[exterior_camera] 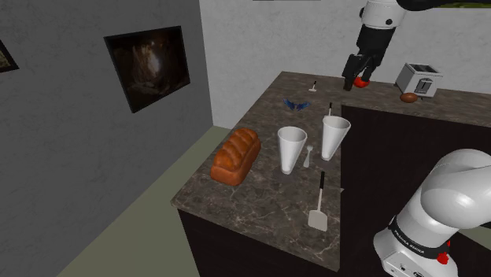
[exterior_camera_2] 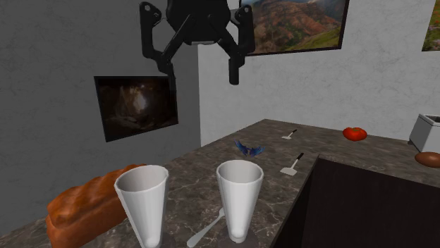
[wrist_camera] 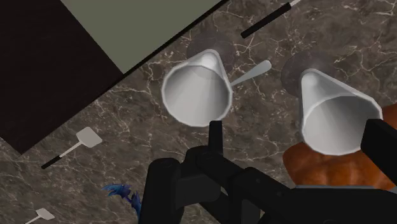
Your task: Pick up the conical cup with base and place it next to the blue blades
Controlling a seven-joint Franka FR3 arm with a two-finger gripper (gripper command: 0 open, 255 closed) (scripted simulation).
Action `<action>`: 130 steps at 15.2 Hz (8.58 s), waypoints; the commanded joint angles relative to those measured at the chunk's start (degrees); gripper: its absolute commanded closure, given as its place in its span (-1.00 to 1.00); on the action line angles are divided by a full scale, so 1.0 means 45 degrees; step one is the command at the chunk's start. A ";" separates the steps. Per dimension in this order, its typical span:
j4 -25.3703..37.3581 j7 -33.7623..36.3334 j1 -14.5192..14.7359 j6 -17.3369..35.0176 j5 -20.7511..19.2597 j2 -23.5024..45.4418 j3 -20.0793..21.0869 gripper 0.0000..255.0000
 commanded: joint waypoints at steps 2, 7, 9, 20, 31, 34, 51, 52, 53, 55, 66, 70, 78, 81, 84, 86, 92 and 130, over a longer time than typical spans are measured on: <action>-0.0392 0.0007 -0.0024 0.0426 -0.0091 0.0038 -0.0021 -1.00; -0.2131 0.0084 -0.0185 0.2621 -0.0584 0.0513 -0.0153 -1.00; -0.2718 0.0138 -0.0270 0.3534 -0.0805 0.0845 -0.0217 -1.00; -0.4659 0.0530 -0.0779 0.7653 -0.1871 0.3029 -0.0548 -1.00; -0.5012 0.0588 -0.0868 0.8378 -0.2017 0.3394 -0.0636 -1.00; -0.5012 0.0588 -0.0868 0.8378 -0.2017 0.3394 -0.0636 1.00; -0.3888 0.0250 -0.0763 0.6652 -0.1752 0.2771 -0.0580 1.00; -0.3750 0.0215 -0.0754 0.6468 -0.1727 0.2721 -0.0572 1.00; -0.3611 0.0182 -0.0746 0.6284 -0.1703 0.2676 -0.0565 1.00; -0.3325 0.0116 -0.0730 0.5922 -0.1657 0.2595 -0.0549 1.00; -0.1593 -0.0220 -0.0672 0.4014 -0.1452 0.2395 -0.0459 1.00; -0.0900 -0.0335 -0.0660 0.3349 -0.1394 0.2415 -0.0426 1.00; 0.0590 -0.0556 -0.0648 0.2047 -0.1301 0.2586 -0.0361 1.00; 0.1185 -0.0638 -0.0646 0.1566 -0.1273 0.2693 -0.0338 1.00; 0.1801 -0.0719 -0.0647 0.1086 -0.1248 0.2823 -0.0314 1.00; 0.2224 -0.0774 -0.0648 0.0766 -0.1234 0.2922 -0.0299 1.00; 0.3556 -0.0939 -0.0655 -0.0195 -0.1200 0.3280 -0.0254 1.00; 1.5426 -0.8363 -0.4647 0.2009 0.2333 1.6648 -0.4522 1.00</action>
